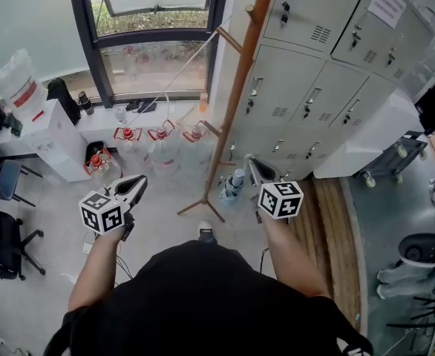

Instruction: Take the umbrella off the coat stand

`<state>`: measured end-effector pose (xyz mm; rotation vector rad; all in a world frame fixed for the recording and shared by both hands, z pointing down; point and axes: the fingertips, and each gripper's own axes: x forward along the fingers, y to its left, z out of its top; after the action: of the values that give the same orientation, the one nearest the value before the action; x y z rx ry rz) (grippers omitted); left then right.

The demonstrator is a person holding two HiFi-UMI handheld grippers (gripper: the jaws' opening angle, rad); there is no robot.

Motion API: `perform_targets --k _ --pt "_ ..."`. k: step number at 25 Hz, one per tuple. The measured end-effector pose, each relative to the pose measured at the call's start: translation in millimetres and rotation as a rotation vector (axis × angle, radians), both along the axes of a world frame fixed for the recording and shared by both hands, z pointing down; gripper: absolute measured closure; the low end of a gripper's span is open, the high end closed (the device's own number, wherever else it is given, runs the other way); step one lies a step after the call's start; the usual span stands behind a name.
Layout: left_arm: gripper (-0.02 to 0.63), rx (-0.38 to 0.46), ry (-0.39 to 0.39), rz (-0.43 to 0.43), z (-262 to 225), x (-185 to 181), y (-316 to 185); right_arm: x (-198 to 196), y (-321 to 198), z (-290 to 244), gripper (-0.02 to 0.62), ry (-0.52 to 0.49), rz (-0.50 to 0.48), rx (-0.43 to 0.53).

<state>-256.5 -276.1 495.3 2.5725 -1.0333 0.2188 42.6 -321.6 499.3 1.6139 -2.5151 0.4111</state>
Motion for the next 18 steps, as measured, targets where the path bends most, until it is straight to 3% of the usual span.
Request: perform_targets --k 18 --pt "0.581 0.002 0.005 -0.002 -1.1 1.0 -0.2 -2.7 -0.3 -5.7 0.581 0.011 -0.019 0.007"
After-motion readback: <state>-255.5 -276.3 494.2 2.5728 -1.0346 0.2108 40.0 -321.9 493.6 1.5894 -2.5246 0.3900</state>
